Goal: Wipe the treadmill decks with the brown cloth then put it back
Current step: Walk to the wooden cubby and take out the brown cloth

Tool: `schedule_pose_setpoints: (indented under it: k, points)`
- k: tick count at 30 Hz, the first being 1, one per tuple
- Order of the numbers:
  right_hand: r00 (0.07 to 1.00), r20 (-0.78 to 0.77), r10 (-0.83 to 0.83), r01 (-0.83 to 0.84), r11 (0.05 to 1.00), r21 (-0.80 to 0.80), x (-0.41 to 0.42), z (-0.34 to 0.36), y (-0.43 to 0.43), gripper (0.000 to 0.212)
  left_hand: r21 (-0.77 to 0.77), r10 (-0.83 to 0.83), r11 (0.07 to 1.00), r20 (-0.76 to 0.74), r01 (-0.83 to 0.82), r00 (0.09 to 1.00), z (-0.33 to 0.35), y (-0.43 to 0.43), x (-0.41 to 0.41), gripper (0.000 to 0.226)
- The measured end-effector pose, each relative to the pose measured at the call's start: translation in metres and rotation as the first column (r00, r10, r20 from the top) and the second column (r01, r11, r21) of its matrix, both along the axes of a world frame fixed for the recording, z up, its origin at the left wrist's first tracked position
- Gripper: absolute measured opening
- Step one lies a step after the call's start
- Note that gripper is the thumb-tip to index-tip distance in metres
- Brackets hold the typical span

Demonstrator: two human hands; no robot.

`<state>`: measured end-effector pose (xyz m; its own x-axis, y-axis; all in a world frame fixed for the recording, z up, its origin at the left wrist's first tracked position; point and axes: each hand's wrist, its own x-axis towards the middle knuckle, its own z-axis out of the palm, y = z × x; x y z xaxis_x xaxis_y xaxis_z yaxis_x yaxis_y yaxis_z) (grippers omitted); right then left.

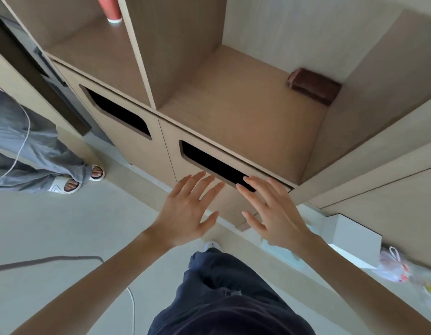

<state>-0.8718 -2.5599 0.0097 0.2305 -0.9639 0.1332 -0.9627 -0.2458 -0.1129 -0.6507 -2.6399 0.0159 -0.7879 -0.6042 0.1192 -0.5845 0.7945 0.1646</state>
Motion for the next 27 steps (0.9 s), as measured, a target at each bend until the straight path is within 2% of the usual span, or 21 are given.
schedule_pose_setpoints:
  k: [6, 12, 16, 21, 27]
  points:
    - [0.998, -0.012, -0.055, 0.055, 0.998, -0.027, -0.026, 0.002, -0.04, 0.048, -0.037, -0.091, 0.995, 0.01, 0.092, 0.996, 0.0, -0.057, -0.038, 0.054]
    - [0.977, -0.032, -0.213, 0.212, 0.977, -0.019, -0.038, 0.007, -0.059, 0.049, -0.066, -0.232, 0.971, -0.002, 0.231, 0.973, -0.001, -0.104, -0.063, 0.052]
    - [0.953, -0.077, -0.294, 0.294, 0.956, -0.015, -0.03, 0.007, -0.067, 0.05, -0.019, -0.305, 0.952, -0.004, 0.305, 0.952, 0.0, -0.131, -0.071, 0.053]
    - [0.908, -0.037, -0.418, 0.413, 0.906, -0.092, -0.008, 0.012, -0.085, 0.049, 0.032, -0.391, 0.92, 0.038, 0.39, 0.92, 0.01, -0.161, -0.077, 0.058]
    - [0.856, -0.029, -0.516, 0.498, 0.838, -0.223, 0.004, 0.011, -0.104, 0.048, -0.017, -0.48, 0.877, 0.033, 0.48, 0.877, 0.016, -0.197, -0.082, 0.056]
